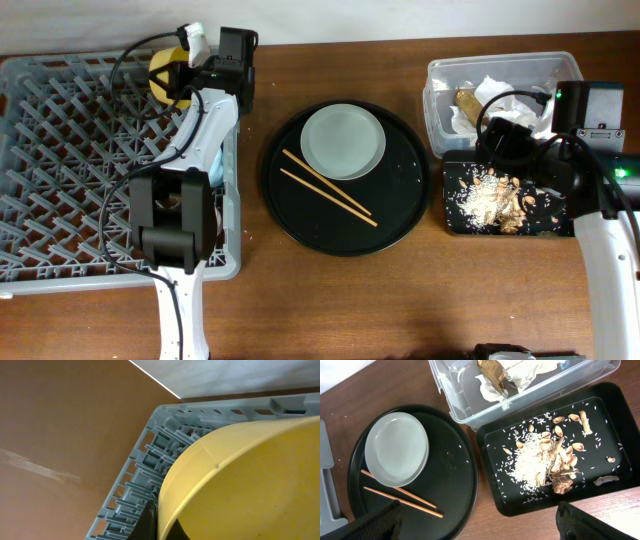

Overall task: Sort waste into correct bins and load items into the dishwasher rack
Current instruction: 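Carry the yellow bowl with the left gripper into the rack, then release the bowl and grasp the white plate rim with left gripper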

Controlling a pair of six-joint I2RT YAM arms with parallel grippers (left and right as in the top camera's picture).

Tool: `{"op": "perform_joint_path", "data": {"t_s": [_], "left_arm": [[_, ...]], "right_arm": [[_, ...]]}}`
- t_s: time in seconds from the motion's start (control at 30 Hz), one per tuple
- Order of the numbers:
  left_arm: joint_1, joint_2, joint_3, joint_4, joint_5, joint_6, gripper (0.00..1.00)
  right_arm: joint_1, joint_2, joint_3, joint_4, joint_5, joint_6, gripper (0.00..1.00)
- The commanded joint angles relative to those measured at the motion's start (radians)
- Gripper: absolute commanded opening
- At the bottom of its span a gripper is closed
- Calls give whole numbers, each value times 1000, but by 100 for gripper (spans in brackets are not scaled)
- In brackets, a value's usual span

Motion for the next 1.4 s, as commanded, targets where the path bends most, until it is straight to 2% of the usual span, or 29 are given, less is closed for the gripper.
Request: {"op": "perform_joint_path", "data": {"t_s": [0.0,0.2,0.27,0.47,0.57,0.63,0.7,0.9,0.97,1.0,1.23,1.33,1.37], "left_arm": [[-5,27,6,9,13,33,0],[-33,27,5,1,77,40,1],[-40,27,5,2,96,39,5],[-53,27,5,2,103,40,44],[-54,27,5,1,103,40,57],[-56,27,5,1,102,43,61],[-62,26,6,1,103,59,65],[-114,19,6,-16,102,140,66],[-144,8,6,-29,104,140,77],[-155,3,6,-33,114,140,78],[-216,-51,6,-88,303,139,79],[-242,-96,7,-159,487,85,80],[-248,-115,7,-201,596,40,81]], "right_arm": [[-5,3,9,0,19,5,98],[-5,3,9,0,19,5,99],[-5,3,9,0,19,5,99],[-5,3,9,0,19,5,98],[-5,3,9,0,19,5,98],[-5,3,9,0,19,5,99],[-5,3,9,0,19,5,99],[-5,3,9,0,19,5,98],[-5,3,9,0,19,5,98],[-5,3,9,0,19,5,99],[-5,3,9,0,19,5,99],[-5,3,9,0,19,5,98],[-5,3,9,0,19,5,99]]}}
